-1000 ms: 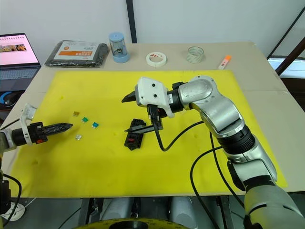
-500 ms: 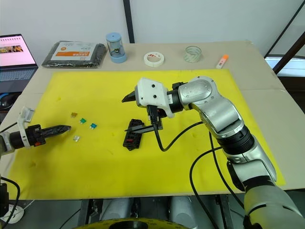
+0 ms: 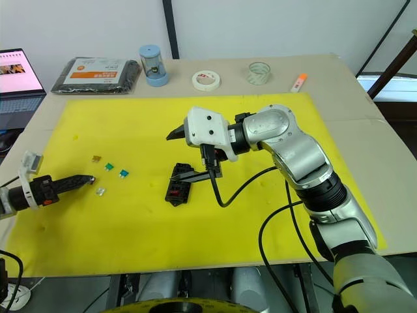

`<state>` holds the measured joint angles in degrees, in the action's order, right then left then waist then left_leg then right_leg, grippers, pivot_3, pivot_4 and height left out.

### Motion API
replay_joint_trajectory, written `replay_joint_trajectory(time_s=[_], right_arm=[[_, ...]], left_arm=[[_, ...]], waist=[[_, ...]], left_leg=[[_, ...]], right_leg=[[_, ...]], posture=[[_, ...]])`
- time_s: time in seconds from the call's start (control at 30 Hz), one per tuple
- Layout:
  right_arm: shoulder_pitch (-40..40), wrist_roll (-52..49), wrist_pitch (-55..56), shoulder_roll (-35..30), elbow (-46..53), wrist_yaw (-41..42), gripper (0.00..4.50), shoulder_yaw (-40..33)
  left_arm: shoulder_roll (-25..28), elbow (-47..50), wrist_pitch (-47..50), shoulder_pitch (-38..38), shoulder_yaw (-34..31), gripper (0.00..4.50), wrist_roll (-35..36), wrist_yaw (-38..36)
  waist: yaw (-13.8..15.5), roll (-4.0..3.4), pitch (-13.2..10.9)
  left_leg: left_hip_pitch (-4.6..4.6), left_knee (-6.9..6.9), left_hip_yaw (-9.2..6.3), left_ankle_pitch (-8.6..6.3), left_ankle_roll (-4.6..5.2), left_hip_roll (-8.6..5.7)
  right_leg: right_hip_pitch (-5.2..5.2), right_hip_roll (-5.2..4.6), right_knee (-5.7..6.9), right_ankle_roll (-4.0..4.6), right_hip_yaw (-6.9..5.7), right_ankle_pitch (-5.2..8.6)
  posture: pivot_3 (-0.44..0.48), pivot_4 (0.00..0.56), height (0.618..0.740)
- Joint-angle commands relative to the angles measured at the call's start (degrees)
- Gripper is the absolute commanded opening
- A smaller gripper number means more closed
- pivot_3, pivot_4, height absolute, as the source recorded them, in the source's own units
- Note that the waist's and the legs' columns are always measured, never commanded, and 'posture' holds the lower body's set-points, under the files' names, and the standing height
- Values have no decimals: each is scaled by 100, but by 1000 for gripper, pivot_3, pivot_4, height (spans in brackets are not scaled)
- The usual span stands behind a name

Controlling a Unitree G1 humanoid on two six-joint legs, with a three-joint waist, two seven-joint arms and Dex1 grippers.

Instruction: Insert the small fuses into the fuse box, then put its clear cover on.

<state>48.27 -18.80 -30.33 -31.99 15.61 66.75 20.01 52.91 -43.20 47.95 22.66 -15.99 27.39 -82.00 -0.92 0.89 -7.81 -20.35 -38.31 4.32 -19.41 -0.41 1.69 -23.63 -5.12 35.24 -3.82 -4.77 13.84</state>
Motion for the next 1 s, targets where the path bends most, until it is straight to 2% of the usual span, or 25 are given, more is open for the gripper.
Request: replay_joint_trajectory(time_s=[0.03,0.43,0.57,0.83,0.9,1.0], right_arm=[[55,1,102,55,115,0,4500,-46],[38,3,136,56,114,6,4500,-36],[36,3,141,53,111,10,4500,-37],[38,11,147,54,110,11,4500,-27],[41,11,148,52,108,17,4500,-24],[43,18,159,51,101,23,4500,-19]], left_arm=[[109,138,67,-101,-99,1367,90,27],[170,356,216,-304,-207,1367,259,117],[164,388,238,-330,-227,484,279,173],[138,450,244,-414,-252,484,351,235],[138,453,236,-432,-256,112,369,252],[140,460,223,-447,-253,20,381,259]], waist=[[-1,0,0],[-6,0,0],[-5,0,0],[-9,0,0],[-6,0,0],[-8,0,0]], left_leg=[[0,0,0,0,0,0],[0,2,0,0,0,3],[0,2,0,0,0,3],[0,2,-1,0,0,4],[0,2,-1,0,0,4],[0,2,0,0,0,4]], right_leg=[[0,0,0,0,0,0],[-4,0,1,0,0,0],[-4,0,1,0,0,0],[-5,1,2,0,0,0],[-6,1,2,0,0,0],[-6,1,2,0,0,0]], posture=[[0,150,740],[0,150,740],[0,150,740],[0,150,740],[0,150,740],[0,150,740]])
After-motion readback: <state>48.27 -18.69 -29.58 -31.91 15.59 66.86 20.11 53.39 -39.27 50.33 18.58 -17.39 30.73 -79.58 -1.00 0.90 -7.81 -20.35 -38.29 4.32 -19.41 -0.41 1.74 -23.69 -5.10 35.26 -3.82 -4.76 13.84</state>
